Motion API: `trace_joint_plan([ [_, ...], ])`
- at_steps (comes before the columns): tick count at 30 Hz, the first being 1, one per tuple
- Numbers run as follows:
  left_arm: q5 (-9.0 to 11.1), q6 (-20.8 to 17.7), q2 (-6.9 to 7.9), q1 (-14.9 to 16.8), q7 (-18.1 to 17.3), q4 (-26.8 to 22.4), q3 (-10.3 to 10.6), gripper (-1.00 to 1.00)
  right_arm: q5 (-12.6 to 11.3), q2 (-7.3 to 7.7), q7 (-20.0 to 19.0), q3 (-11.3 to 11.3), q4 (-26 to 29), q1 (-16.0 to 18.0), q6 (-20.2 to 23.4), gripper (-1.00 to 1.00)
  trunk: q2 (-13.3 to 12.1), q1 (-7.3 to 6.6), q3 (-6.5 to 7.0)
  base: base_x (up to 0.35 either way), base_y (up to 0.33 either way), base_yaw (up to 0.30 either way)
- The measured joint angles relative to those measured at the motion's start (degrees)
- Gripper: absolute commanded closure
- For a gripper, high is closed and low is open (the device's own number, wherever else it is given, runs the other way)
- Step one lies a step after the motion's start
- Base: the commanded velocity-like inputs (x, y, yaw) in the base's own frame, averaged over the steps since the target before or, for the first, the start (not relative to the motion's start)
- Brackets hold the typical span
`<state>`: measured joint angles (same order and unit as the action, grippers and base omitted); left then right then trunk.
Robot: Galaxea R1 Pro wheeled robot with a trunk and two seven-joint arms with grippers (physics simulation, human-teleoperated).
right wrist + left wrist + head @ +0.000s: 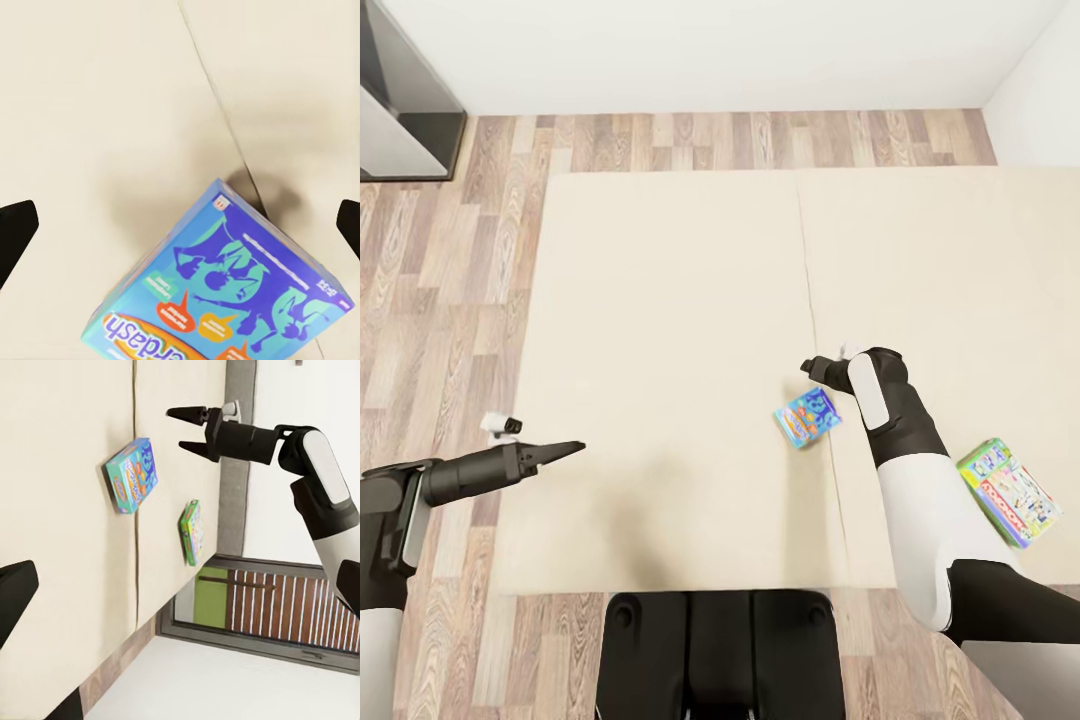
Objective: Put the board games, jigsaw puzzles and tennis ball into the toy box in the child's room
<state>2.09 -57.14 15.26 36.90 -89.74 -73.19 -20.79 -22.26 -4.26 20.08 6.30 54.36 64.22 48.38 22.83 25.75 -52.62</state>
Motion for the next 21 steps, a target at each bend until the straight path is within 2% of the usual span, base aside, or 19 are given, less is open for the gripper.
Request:
trace_joint_plan([
  [21, -0.01, 0.0, -0.05, 0.0, 0.0, -0.02, -0.04, -1.0, 0.02, 0.02, -0.02, 0.15, 0.05, 0.0, -0.07, -1.0, 0.0, 0.0, -1.95, 0.0, 0.0, 0.0],
])
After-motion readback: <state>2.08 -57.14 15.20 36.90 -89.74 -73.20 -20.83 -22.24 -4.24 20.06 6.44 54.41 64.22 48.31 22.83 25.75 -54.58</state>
